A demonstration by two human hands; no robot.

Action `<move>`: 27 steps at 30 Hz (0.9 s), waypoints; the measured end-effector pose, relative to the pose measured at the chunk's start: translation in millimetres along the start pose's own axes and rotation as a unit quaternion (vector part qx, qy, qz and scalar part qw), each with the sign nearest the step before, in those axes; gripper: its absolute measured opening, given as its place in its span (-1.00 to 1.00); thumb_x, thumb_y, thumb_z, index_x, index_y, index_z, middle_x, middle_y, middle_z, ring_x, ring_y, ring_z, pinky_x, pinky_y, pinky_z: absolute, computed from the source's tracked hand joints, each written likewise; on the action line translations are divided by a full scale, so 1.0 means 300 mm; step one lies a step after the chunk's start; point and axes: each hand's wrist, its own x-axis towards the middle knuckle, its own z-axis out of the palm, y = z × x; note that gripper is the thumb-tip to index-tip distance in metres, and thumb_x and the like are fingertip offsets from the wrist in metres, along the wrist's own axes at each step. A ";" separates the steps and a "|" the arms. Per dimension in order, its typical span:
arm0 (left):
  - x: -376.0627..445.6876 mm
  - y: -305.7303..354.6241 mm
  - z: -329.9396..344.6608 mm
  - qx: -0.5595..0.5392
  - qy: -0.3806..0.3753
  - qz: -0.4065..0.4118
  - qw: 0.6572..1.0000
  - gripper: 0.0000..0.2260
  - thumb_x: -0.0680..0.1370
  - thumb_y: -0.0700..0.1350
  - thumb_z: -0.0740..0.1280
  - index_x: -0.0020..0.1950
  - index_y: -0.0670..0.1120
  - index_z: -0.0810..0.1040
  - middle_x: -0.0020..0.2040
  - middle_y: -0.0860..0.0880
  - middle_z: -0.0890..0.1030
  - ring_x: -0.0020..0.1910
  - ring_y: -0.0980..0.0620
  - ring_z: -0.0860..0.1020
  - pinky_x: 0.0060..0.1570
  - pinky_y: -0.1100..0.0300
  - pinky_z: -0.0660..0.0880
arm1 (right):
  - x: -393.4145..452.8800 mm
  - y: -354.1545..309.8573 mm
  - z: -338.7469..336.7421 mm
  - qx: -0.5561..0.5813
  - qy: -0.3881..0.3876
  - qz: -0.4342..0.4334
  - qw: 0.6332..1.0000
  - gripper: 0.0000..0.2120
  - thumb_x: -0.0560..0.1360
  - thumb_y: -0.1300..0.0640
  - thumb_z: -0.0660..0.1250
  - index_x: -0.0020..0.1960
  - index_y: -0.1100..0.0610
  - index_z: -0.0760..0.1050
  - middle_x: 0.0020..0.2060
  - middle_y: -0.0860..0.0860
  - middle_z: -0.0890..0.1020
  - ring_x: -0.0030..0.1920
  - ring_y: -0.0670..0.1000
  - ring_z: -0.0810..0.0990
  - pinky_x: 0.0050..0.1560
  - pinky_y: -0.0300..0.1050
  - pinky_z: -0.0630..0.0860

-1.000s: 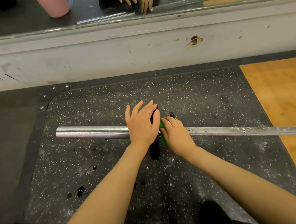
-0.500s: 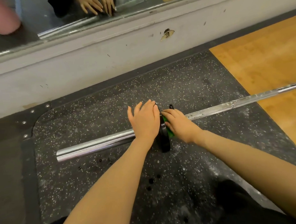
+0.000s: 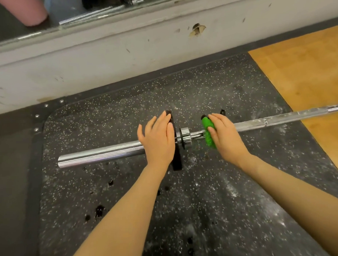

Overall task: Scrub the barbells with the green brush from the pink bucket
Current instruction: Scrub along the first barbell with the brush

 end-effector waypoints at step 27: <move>-0.327 0.056 0.029 0.031 0.073 -0.053 0.995 -0.56 0.59 0.02 -0.04 0.28 0.00 0.54 0.36 0.10 0.48 0.38 0.03 0.36 0.44 -0.10 0.00 | -0.205 -0.143 0.170 -0.063 -0.052 -0.164 0.983 -0.75 0.57 0.23 0.26 0.20 0.32 0.51 0.07 0.21 0.59 0.10 0.23 0.53 0.31 0.14 0.37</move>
